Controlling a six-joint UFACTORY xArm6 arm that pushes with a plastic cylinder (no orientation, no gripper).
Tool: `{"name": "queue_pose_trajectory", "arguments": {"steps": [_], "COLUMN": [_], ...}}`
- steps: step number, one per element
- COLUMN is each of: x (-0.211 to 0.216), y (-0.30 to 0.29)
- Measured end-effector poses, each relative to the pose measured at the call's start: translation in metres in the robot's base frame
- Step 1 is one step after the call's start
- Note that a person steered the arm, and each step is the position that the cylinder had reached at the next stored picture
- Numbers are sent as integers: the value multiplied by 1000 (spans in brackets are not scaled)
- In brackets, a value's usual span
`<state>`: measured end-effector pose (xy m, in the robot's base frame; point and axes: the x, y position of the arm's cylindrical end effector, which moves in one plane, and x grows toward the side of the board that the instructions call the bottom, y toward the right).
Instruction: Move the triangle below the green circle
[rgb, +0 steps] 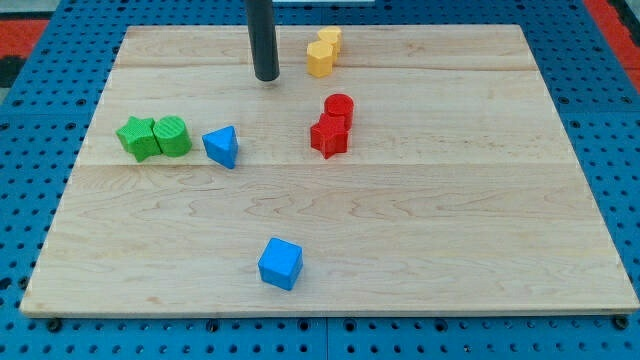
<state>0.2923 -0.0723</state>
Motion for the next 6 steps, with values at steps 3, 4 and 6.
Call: {"name": "queue_pose_trajectory", "arguments": {"steps": [3, 4, 6], "x": [101, 150, 174], "y": [-16, -44, -32]}}
